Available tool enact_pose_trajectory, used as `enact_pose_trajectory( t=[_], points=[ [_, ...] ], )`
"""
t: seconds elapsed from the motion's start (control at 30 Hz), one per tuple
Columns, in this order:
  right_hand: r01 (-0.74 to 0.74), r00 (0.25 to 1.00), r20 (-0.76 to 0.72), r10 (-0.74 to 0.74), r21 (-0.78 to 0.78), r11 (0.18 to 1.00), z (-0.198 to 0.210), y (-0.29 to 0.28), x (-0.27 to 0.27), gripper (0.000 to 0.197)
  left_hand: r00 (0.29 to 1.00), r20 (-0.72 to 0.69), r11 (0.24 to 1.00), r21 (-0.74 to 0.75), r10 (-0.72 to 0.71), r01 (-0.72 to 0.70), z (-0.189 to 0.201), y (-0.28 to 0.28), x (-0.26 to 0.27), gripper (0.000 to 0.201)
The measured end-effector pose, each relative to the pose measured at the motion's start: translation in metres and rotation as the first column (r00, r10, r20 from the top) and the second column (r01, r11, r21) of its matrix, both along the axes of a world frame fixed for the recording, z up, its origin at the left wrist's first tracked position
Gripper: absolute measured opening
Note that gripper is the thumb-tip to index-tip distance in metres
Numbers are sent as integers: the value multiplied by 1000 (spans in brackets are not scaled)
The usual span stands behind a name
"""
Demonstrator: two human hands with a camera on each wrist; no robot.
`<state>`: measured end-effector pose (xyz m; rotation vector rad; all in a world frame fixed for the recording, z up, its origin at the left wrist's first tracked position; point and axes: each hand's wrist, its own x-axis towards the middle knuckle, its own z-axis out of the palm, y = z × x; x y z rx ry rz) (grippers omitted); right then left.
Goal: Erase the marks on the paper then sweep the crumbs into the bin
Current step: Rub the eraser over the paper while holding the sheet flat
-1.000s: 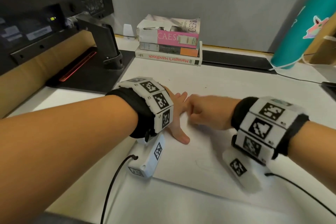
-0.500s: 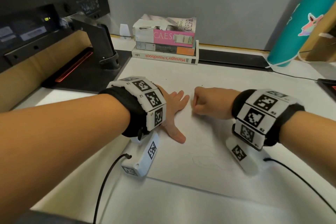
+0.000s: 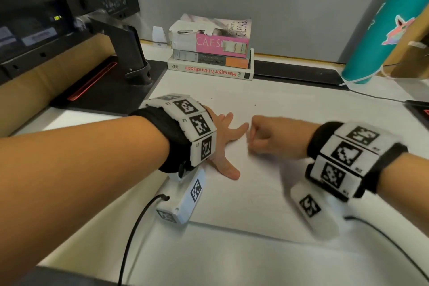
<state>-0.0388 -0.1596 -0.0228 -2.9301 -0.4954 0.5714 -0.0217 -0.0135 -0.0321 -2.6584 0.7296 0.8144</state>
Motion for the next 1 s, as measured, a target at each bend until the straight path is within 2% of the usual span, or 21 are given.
enact_pose_trajectory(
  t=[0.07,0.13,0.2,0.27,0.33,0.4,0.47,0.53,0.6,0.67,0.73,0.8,0.87,0.93,1.0],
  points=[
    [29,997,74,-22,-100,995,6,-4,5,12,1000,15,1000,25,-4,4,3,-4,-1,114],
    [-53,995,81,66,-150,987,3,3,-1,13,1000,13,1000,26,-5,4,5,-4,-1,113],
    [-104,994,24,106,-84,991,-3,3,-8,11,1000,12,1000,22,-2,2,5,-4,-1,111],
    [-25,999,30,27,-56,998,0,-7,-5,12,1000,16,999,45,-13,12,5,-5,-3,114],
    [37,995,92,-26,-118,992,7,-13,2,17,999,29,998,68,-20,18,8,-7,-4,115],
    [-11,991,130,34,-171,985,4,-8,-1,11,999,31,997,77,-19,17,8,-7,-4,116],
    [-73,993,88,84,-121,990,-3,-6,-6,9,999,39,996,86,-18,15,7,-7,-3,116],
    [-2,999,42,5,-67,998,0,-13,-4,16,999,34,997,78,-13,11,7,-7,-5,116],
    [62,996,77,-55,-100,993,9,-20,2,18,999,40,997,79,-8,5,7,-9,-5,117],
    [7,994,106,11,-167,986,7,-15,1,13,999,43,996,88,-7,3,6,-10,-4,117],
    [-66,995,66,75,-136,988,0,-10,-5,16,999,46,995,95,-8,4,5,-10,-3,118],
    [-12,999,36,16,-111,994,4,-16,-6,23,999,46,996,91,-8,3,3,-10,-3,119],
    [63,995,83,-49,-177,982,13,-25,-1,15,998,57,996,94,-9,3,4,-11,-3,119],
    [47,993,112,-20,-247,968,14,-21,0,10,998,64,994,107,-13,7,4,-12,-2,119],
    [-32,998,44,39,-138,990,5,-7,-6,11,998,63,993,115,-16,9,3,-12,-2,118]
  ],
)
